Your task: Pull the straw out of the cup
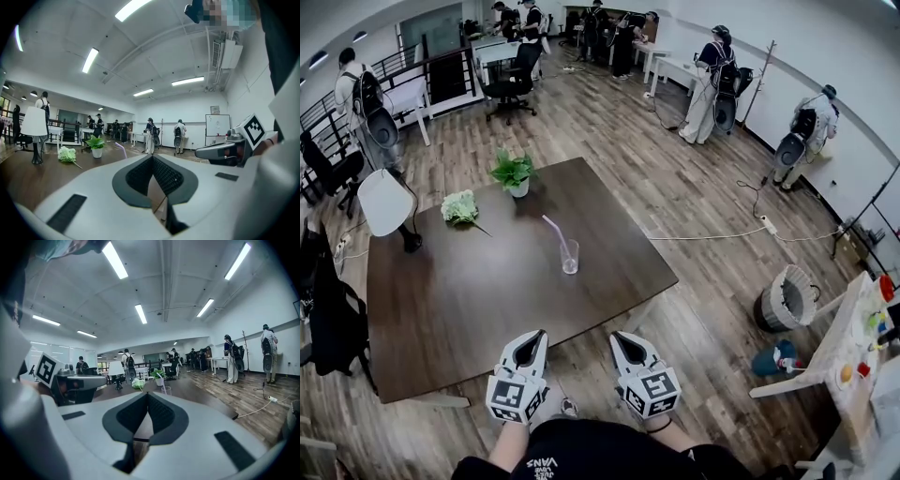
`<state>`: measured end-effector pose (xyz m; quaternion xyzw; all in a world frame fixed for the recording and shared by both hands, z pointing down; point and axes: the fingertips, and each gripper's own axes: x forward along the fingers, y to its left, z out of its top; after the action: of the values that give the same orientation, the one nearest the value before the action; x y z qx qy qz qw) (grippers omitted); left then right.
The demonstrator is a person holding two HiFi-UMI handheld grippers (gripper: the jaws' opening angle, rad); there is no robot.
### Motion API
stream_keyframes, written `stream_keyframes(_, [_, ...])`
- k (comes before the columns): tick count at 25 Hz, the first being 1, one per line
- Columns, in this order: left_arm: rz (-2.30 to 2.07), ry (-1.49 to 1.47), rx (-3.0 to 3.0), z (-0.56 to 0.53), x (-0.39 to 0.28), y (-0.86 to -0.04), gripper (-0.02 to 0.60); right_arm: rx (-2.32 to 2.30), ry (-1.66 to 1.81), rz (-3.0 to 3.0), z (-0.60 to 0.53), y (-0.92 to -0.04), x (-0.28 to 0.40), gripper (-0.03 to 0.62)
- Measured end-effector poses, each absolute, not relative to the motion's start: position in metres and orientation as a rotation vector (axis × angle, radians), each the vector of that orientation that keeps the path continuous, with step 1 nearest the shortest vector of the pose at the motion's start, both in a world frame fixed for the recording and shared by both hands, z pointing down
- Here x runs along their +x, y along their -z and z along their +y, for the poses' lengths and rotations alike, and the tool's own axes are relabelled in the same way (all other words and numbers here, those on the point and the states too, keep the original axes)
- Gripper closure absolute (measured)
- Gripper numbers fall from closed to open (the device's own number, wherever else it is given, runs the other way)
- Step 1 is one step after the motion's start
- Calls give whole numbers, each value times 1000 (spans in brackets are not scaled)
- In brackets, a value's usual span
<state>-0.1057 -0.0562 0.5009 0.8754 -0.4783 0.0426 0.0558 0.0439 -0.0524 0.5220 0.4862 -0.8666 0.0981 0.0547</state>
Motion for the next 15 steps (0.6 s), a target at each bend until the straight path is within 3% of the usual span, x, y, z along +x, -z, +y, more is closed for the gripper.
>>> stream_keyframes(15, [-1353, -122, 2691, -121, -121, -510, 571, 1546, -302, -2580, -111, -526, 26, 577])
